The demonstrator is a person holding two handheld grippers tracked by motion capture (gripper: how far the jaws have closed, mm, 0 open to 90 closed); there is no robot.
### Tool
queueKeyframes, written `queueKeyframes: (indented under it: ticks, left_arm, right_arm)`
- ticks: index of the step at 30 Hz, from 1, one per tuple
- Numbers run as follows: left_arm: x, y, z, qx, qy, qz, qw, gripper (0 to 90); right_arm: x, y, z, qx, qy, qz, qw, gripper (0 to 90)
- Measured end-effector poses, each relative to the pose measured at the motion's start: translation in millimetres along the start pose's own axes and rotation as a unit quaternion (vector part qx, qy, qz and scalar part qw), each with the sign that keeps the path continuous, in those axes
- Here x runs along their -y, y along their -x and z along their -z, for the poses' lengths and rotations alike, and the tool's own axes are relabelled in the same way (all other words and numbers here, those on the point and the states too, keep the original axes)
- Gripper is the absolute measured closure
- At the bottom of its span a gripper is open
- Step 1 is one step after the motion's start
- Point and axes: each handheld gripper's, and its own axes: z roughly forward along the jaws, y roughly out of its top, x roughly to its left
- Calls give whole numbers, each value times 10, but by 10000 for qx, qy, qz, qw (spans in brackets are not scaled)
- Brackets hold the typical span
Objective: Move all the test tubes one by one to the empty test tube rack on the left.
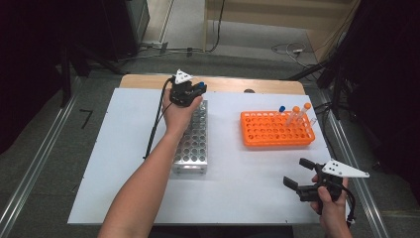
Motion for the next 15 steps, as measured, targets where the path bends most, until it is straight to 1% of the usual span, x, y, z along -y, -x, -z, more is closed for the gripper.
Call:
queueKeyframes:
  ticks: [4, 5, 7, 11, 13, 15]
  left_arm:
    - [13, 12, -7, -33, -232, -7, 9997, 755]
    - [18, 17, -11, -19, -265, 17, 9996, 753]
    - [24, 22, -14, -10, -357, -28, 9994, 751]
    - [33, 31, -17, 89, -491, -5, 9988, 744]
    - [37, 29, -13, 142, -561, 54, 9983, 720]
    - [34, 33, 6, 195, -526, 77, 9984, 674]
  right_arm:
    - [0, 0, 1, 15, -5, -8, 10000, 0]
    - [0, 1, 1, 21, -4, -11, 10000, 0]
    - [-1, 0, -1, 11, 7, -10, 10000, 0]
    - [-1, -5, -13, 0, -5, -4, 10000, 0]
    - [-1, -7, -25, -6, -25, 13, 10000, 0]
    - [-4, -8, -30, 6, -37, -2, 10000, 0]
